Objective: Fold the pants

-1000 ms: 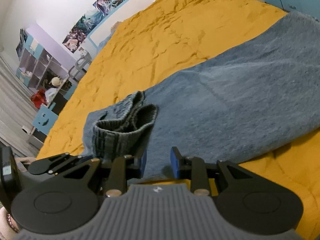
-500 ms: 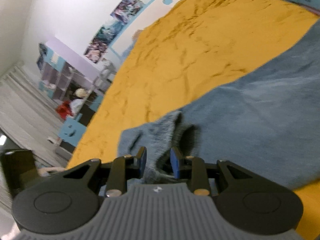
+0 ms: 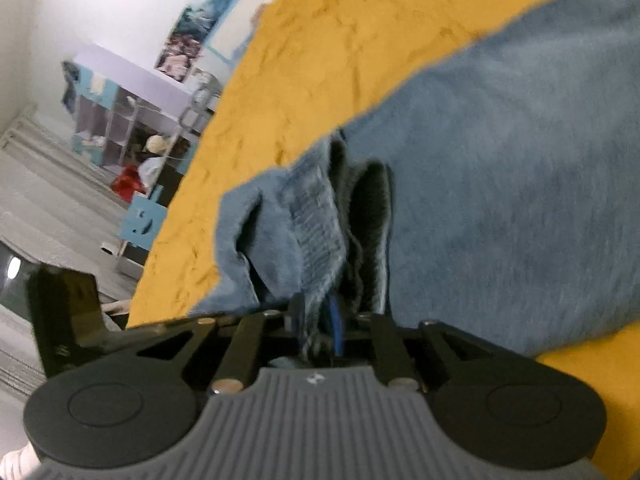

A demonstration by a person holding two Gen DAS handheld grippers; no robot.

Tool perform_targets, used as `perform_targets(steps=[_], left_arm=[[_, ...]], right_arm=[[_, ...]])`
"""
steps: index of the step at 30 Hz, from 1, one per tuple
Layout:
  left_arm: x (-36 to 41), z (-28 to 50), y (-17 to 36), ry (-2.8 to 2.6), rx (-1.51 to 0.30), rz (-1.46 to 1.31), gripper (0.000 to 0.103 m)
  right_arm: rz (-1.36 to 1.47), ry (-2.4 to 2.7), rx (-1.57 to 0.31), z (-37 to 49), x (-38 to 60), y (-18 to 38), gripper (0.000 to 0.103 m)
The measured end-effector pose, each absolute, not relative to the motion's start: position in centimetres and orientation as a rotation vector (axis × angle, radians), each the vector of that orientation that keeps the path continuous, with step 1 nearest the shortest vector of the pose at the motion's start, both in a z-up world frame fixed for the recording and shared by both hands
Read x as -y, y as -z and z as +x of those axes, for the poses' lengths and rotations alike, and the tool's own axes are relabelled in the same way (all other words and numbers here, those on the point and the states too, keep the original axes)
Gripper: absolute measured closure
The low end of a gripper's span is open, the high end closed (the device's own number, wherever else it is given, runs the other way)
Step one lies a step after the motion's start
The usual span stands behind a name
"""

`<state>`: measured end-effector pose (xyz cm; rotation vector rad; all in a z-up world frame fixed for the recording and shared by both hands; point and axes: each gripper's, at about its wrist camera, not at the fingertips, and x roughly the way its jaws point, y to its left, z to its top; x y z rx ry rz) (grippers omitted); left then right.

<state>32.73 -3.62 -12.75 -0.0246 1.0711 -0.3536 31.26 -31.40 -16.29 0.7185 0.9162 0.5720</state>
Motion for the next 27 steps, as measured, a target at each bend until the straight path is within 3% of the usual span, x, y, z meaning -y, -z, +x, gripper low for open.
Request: perform_targets(steps=[1, 2, 6, 8, 11, 19, 21, 27], left_arm=[[3.7, 32.8, 12.4, 0.354, -1.067, -0.015, 0.080], [4.0, 32.6, 11.8, 0.356, -1.056, -0.013, 0.080], [4.0, 33.2, 9.8, 0.356, -0.998, -0.028, 0.073], [3.8, 33.8, 9.3, 0.326, -0.965, -0.016, 0.073], [2.5, 34.7, 8.8, 0.293, -0.938, -0.053, 0.073], [-0.5, 34.5, 8.1, 0.313, -0.910, -0.189, 0.073], [-0.8, 34.3, 7.7, 0.313, -0.889, -0.192, 0.073], [-3.9, 32.9, 5.5, 0.223, -0.806, -0.210, 0.073]], right_arm=[[0.724, -0.582, -0.896, 31.5, 31.7, 16.0, 0.070], [0.732, -0.592, -0.880, 32.1, 32.0, 15.7, 0.066], [0.772, -0.614, -0.895, 35.5, 32.8, 15.8, 0.064], [0.808, -0.623, -0.911, 37.4, 33.1, 16.5, 0.056], [0.870, -0.643, -0.953, 40.1, 32.7, 18.0, 0.055], [0.988, -0.701, -1.021, 43.5, 31.3, 22.4, 0.067], [1.017, -0.718, -1.019, 43.7, 31.0, 22.8, 0.078], [0.934, -0.699, -0.980, 43.2, 29.9, 19.9, 0.087]])
